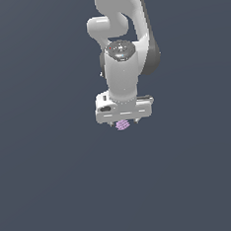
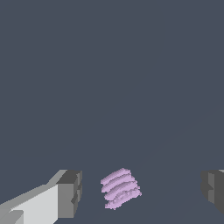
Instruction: Pick up the object and move it to a goal position.
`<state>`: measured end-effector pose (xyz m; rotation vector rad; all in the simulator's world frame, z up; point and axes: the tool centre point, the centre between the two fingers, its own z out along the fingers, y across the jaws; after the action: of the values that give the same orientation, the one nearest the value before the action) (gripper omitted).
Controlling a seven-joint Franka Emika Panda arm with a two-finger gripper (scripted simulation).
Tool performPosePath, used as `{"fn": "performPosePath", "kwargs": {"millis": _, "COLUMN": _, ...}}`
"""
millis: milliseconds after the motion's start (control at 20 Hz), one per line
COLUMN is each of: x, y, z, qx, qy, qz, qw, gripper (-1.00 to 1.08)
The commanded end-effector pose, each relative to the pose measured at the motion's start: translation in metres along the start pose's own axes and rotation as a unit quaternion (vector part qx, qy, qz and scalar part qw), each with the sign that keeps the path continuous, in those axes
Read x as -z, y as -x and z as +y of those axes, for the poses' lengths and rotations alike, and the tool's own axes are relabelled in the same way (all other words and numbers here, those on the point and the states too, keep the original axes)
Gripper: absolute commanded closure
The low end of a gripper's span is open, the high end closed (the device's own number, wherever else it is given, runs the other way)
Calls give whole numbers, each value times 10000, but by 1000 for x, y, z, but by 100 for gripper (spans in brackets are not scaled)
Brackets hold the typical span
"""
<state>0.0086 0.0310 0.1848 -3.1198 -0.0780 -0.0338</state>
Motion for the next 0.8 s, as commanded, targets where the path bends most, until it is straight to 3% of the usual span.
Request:
{"fn": "performPosePath", "kwargs": {"millis": 0, "x": 0, "y": 0, "z": 0, "qx": 0, "qy": 0, "qz": 0, "qw": 10000, "gripper": -92}}
{"fn": "performPosePath", "kwargs": {"millis": 750, "x": 4, "y": -4, "z": 8, "qx": -73, "qy": -55, "qz": 61, "qw": 9999, "gripper": -92}}
